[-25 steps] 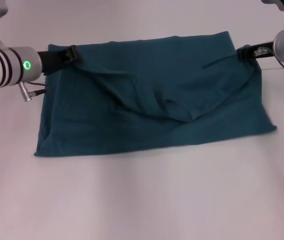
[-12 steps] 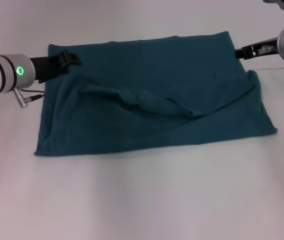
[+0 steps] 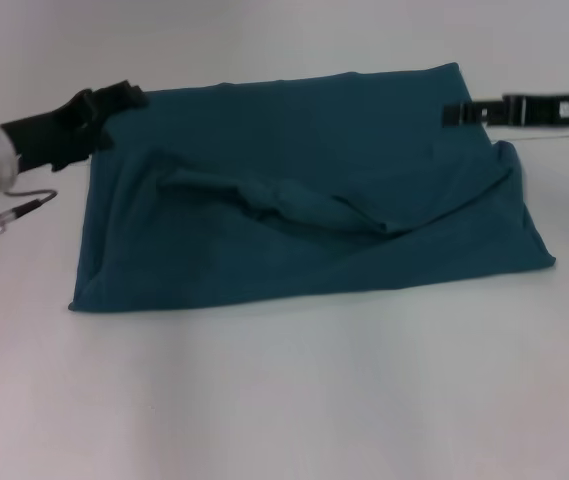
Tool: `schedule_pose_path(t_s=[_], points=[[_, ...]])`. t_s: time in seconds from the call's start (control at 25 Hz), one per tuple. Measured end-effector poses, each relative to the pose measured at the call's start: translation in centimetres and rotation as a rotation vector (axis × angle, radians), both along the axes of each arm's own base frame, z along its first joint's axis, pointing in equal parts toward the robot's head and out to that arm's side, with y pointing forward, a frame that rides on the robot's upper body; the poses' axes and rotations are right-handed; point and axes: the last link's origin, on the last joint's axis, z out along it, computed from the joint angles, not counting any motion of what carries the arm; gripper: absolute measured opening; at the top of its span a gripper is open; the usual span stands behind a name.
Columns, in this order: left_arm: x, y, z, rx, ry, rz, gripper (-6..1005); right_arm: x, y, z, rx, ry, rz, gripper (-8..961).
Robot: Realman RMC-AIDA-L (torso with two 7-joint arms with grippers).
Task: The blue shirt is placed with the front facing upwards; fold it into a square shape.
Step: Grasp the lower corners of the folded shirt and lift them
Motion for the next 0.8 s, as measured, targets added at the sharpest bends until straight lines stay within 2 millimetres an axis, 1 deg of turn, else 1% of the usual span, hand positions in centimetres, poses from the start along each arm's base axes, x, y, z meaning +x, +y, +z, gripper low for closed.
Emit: schedule_pose_path(t_s=[0.04,0.08,0.16,0.2,0.24,0.32,0.36,0.44,0.48,0.52,0.6,0.64,0.68,0.72,0.8], points=[[-0.4,-0.5,0.1,-0.020,-0.025,-0.001,698,0.0,0.0,0.0,0.000,0.000,0.000,759],[-1.1,-1.1,0.3,-0.035,-0.052,0.003,735,0.5,-1.4,-0.2,-0.030,0.057,0.009,781],[-2.1,-2.3,0.5,-0.053,-0.104,0.011,810,1.4,-3.4,-0.4,-0.067,0.143,0.019,856],[-2.6,-2.8,0.5,-0.057,-0.122,0.015,817,1.9,-4.6,-0.6,-0.086,0.189,0.027,893],[-3.0,-3.3,0.6,-0.060,-0.140,0.014,823,2.7,-6.7,-0.8,-0.112,0.274,0.047,930],[-3.9,-4.3,0.5,-0.068,-0.169,0.014,836,3.6,-8.8,-1.1,-0.135,0.356,0.071,930],[-4.2,-4.7,0.5,-0.071,-0.173,0.014,843,3.6,-8.8,-1.1,-0.135,0.356,0.071,930],[-5.1,-5.7,0.0,-0.084,-0.170,0.017,843,4.4,-10.6,-1.7,-0.156,0.420,0.090,930],[-6.0,-6.4,-0.7,-0.093,-0.130,-0.002,843,5.0,-12.0,-2.4,-0.176,0.453,0.105,930],[-6.0,-6.4,-0.7,-0.093,-0.130,-0.002,843,5.0,-12.0,-2.4,-0.176,0.453,0.105,930],[-6.5,-6.8,-1.2,-0.098,-0.073,-0.040,843,5.6,-12.9,-2.8,-0.187,0.460,0.106,930],[-6.8,-6.9,-1.5,-0.098,-0.019,-0.075,843,5.9,-13.1,-2.9,-0.186,0.456,0.103,930],[-7.3,-6.9,-1.8,-0.094,0.082,-0.124,843,6.1,-13.3,-3.0,-0.185,0.453,0.100,930],[-7.3,-6.9,-1.8,-0.094,0.082,-0.124,843,6.2,-13.4,-2.9,-0.181,0.449,0.097,930],[-8.2,-6.7,-2.0,-0.099,0.199,-0.132,843,6.4,-13.4,-2.9,-0.177,0.445,0.094,930]])
